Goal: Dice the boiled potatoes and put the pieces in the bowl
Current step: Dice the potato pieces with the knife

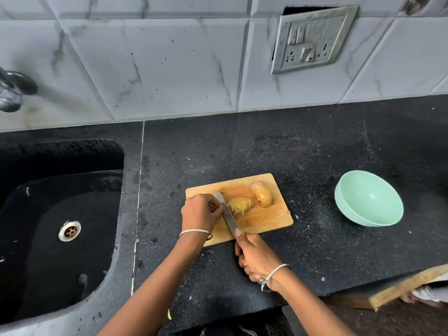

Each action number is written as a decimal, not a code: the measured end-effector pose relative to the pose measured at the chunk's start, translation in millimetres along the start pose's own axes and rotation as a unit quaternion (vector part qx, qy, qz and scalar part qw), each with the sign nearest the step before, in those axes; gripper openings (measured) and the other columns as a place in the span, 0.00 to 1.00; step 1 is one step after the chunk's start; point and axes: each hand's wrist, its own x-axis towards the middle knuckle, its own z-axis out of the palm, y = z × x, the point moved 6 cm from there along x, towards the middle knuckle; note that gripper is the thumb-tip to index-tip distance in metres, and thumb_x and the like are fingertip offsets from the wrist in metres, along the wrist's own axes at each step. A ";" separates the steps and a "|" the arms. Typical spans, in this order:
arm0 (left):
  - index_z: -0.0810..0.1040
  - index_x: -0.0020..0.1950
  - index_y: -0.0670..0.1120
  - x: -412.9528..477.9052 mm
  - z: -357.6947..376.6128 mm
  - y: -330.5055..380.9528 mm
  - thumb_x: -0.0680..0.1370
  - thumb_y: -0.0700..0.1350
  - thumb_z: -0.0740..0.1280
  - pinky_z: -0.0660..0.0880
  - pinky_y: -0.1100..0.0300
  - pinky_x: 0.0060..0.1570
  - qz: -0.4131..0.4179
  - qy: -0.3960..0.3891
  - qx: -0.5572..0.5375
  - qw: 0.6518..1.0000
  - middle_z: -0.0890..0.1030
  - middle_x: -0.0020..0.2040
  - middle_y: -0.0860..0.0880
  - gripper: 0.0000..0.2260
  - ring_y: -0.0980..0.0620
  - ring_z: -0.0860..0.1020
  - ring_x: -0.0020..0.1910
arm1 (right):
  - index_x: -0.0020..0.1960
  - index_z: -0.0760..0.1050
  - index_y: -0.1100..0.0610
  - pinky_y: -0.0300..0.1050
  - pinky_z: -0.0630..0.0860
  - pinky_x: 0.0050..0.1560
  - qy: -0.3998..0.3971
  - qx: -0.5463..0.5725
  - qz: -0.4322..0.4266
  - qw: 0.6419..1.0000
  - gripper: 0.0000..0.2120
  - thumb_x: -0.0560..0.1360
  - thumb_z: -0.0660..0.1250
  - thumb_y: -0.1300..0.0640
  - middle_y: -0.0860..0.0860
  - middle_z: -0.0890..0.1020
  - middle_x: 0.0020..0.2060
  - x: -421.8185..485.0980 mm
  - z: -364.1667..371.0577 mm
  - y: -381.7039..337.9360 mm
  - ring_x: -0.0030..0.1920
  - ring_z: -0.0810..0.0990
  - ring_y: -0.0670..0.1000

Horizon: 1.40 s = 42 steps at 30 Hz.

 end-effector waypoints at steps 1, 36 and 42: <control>0.83 0.41 0.50 0.3 -1.1 0.9 0.71 0.44 0.74 0.77 0.59 0.44 0.004 -0.001 0.017 1.000 0.84 0.38 0.53 0.02 0.53 0.81 0.41 | 0.40 0.68 0.57 0.38 0.59 0.21 0.020 -0.047 -0.025 0.998 0.24 0.81 0.53 0.37 0.49 0.69 0.25 0.6 -0.9 -3.0 0.21 0.64 0.47; 0.84 0.47 0.50 7.1 -6.5 -12.8 0.70 0.39 0.74 0.77 0.55 0.52 -0.040 -0.011 0.016 0.999 0.85 0.40 0.52 0.09 0.51 0.82 0.46 | 0.51 0.74 0.52 0.51 0.74 0.48 0.168 -0.284 -0.128 0.935 0.22 0.83 0.46 0.41 0.55 0.81 0.46 -6.3 -2.4 -14.8 0.50 0.80 0.60; 0.85 0.43 0.50 5.8 -6.0 -7.8 0.69 0.39 0.75 0.75 0.62 0.48 -0.050 -0.023 -0.024 0.998 0.84 0.37 0.54 0.07 0.56 0.81 0.41 | 0.49 0.74 0.53 0.52 0.75 0.50 0.136 -0.272 -0.123 0.945 0.22 0.83 0.47 0.41 0.54 0.81 0.44 -0.1 5.3 -13.1 0.49 0.80 0.59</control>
